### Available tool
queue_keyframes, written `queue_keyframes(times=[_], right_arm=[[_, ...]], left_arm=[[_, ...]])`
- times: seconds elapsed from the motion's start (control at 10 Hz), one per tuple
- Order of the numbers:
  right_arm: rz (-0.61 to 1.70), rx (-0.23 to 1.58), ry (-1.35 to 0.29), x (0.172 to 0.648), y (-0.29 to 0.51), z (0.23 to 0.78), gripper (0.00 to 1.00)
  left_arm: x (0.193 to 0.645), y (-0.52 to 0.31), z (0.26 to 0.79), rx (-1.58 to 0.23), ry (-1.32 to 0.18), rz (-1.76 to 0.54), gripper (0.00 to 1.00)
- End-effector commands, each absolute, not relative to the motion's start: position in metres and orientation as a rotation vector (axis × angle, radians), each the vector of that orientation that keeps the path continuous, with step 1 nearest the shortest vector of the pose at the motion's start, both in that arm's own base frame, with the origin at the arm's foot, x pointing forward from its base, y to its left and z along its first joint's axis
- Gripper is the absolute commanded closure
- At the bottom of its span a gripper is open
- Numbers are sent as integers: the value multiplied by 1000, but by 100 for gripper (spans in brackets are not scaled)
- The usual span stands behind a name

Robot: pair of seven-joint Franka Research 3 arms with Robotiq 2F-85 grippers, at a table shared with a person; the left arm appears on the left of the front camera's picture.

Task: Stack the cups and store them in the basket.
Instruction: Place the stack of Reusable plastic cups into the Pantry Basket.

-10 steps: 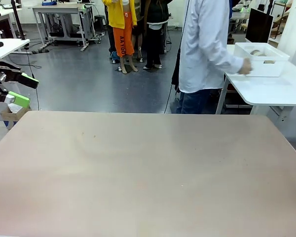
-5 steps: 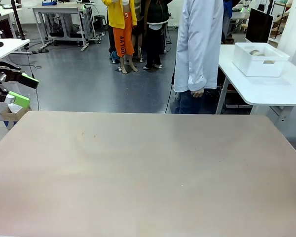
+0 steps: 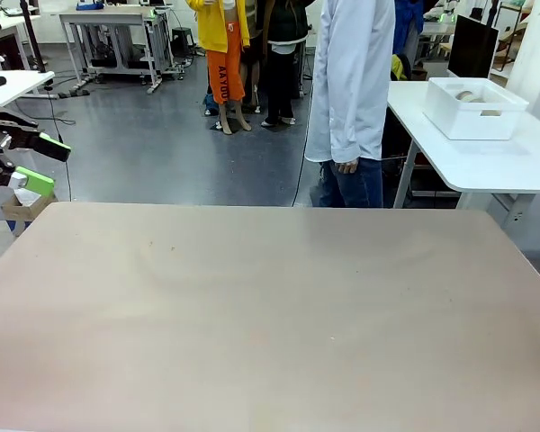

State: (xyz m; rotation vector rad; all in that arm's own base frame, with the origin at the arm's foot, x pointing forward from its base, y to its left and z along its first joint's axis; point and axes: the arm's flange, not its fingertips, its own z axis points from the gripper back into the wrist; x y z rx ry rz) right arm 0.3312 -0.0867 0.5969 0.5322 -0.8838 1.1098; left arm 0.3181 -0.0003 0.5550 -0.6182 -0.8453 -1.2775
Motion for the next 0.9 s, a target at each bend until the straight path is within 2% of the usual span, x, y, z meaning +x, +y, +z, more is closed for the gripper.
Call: queue_keyframes(times=[0.0, 0.8], right_arm=[[1128, 540, -910, 333, -87, 599, 0], [1128, 540, -910, 333, -87, 599, 0]], left_arm=[[318, -1, 558, -635, -854, -1271, 0], [318, -1, 558, -635, -854, -1271, 0]])
